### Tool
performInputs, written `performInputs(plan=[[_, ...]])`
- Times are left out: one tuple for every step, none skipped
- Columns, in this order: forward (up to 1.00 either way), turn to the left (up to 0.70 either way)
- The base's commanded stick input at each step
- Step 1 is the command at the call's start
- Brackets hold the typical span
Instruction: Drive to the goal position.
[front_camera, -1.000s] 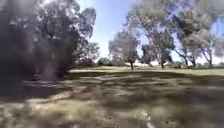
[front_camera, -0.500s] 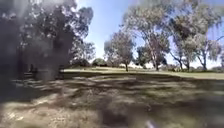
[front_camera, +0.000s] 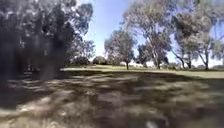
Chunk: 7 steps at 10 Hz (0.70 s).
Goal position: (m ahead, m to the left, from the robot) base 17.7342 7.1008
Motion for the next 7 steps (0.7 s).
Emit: performInputs(plan=[[1.0, 0.0], [1.0, 0.0], [1.0, 0.0], [1.0, 0.0], [1.0, 0.0], [1.0, 0.0], [1.0, 0.0]])
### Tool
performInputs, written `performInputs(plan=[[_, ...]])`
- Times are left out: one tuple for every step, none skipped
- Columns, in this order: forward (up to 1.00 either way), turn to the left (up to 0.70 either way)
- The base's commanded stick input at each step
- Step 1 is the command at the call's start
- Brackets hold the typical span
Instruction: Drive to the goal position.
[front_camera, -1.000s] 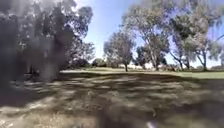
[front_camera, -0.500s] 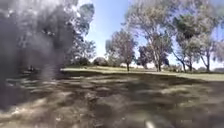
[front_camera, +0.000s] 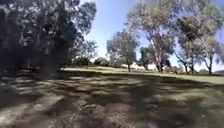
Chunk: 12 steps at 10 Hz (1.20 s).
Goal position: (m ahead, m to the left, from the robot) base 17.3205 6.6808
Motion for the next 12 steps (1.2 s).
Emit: performInputs(plan=[[1.0, 0.0], [1.0, 0.0], [1.0, 0.0], [1.0, 0.0], [1.0, 0.0], [1.0, 0.0], [1.0, 0.0], [1.0, 0.0], [1.0, 0.0], [1.0, 0.0], [1.0, 0.0], [1.0, 0.0]])
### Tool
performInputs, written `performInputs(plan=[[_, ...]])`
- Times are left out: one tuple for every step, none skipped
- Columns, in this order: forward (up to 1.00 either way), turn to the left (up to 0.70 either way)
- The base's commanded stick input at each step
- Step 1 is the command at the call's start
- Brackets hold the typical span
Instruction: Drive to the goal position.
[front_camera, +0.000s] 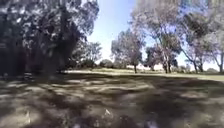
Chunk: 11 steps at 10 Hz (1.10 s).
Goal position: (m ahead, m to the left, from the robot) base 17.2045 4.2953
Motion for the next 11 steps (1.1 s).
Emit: performInputs(plan=[[1.0, 0.0], [1.0, 0.0], [1.0, 0.0], [1.0, 0.0], [1.0, 0.0], [1.0, 0.0], [1.0, 0.0], [1.0, 0.0], [1.0, -0.27], [1.0, -0.27], [1.0, 0.0]])
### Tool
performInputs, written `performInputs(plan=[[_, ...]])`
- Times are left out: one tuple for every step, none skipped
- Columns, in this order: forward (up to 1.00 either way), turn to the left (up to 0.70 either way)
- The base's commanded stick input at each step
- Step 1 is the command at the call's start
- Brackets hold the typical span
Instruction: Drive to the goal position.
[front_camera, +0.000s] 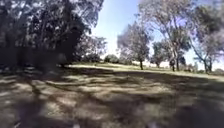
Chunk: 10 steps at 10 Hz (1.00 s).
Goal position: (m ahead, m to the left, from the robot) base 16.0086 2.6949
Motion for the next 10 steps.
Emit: performInputs(plan=[[1.0, 0.0], [1.0, 0.0], [1.0, -0.04], [1.0, -0.18], [1.0, 0.0], [1.0, 0.0], [1.0, 0.0], [1.0, 0.0], [1.0, 0.0], [1.0, 0.0]])
